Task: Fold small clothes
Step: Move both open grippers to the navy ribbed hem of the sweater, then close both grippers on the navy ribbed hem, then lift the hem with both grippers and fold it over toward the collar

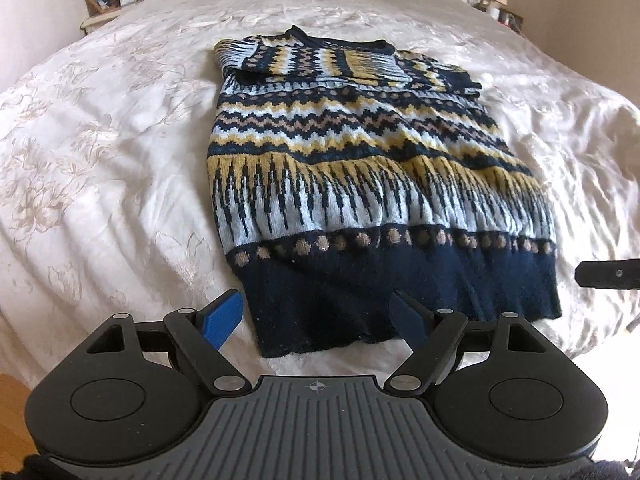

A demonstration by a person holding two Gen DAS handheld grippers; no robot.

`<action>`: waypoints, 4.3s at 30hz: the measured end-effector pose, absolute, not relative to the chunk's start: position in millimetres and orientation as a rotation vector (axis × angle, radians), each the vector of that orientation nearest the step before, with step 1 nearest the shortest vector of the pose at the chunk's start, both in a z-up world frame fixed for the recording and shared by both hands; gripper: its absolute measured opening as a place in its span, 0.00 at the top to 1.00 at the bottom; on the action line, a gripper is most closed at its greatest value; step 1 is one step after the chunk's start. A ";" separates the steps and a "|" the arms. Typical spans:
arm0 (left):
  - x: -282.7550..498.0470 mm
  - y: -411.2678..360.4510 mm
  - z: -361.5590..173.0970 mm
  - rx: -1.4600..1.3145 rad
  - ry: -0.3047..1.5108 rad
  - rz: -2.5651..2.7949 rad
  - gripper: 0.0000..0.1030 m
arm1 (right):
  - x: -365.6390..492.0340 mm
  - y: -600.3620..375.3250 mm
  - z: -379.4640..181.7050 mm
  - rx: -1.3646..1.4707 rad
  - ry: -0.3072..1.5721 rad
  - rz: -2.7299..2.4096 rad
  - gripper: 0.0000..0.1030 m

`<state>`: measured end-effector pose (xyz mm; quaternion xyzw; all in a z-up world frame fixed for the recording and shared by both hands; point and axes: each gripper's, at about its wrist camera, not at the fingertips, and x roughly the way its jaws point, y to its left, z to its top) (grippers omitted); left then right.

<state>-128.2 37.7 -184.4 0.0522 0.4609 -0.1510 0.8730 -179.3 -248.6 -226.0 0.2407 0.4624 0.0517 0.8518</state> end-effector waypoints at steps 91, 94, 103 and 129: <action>-49.8 60.3 -177.6 -0.201 0.938 -0.367 0.87 | -121.1 -279.2 -214.6 0.706 0.913 0.203 0.88; -37.7 64.6 -162.2 -0.242 0.906 -0.371 0.86 | -114.2 -282.3 -196.2 0.719 0.857 0.222 0.88; 15.8 64.9 -123.6 -0.300 0.825 -0.371 0.86 | -58.1 -296.8 -155.5 0.759 0.750 0.229 0.88; 245.8 26.0 -161.6 -0.266 0.946 -0.381 0.85 | 177.7 -334.9 -194.1 0.819 0.829 0.025 0.87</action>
